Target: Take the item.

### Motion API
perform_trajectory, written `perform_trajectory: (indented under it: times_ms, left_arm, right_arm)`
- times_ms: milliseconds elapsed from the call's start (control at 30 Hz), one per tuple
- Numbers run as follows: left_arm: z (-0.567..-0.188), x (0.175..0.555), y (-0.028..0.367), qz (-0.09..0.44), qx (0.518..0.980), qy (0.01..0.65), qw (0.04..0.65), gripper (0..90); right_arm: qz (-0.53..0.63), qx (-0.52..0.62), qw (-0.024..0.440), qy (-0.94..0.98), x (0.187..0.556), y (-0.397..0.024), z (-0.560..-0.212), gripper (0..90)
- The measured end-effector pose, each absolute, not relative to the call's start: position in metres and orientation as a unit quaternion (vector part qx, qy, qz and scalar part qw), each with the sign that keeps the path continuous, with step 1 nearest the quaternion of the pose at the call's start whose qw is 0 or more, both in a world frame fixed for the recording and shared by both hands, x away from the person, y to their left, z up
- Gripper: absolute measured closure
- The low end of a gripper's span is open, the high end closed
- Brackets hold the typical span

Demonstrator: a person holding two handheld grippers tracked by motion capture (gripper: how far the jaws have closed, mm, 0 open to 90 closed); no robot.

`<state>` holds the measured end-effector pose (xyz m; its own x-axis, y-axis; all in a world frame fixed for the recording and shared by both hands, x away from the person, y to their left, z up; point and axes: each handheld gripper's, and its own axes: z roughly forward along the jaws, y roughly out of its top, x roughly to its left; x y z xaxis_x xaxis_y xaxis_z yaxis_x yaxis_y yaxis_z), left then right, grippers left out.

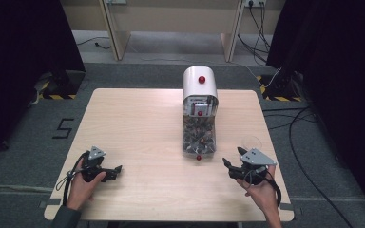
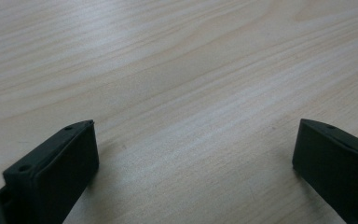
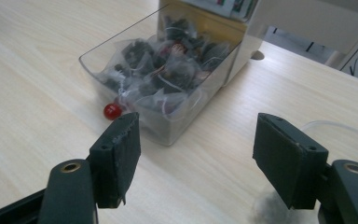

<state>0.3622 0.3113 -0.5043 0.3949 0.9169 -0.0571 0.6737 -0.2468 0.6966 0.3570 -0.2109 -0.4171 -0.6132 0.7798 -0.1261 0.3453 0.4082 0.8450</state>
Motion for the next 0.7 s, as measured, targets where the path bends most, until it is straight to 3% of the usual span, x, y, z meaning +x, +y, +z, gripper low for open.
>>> perform_trajectory:
  times_ms: [700]
  left_arm:
    - [-0.504, 0.362, 0.311, 0.185, 0.768, 0.518, 0.329, 0.0]
  right_arm:
    - [0.394, 0.351, 0.232, 0.817, 0.334, -0.21, -0.463, 32.8]
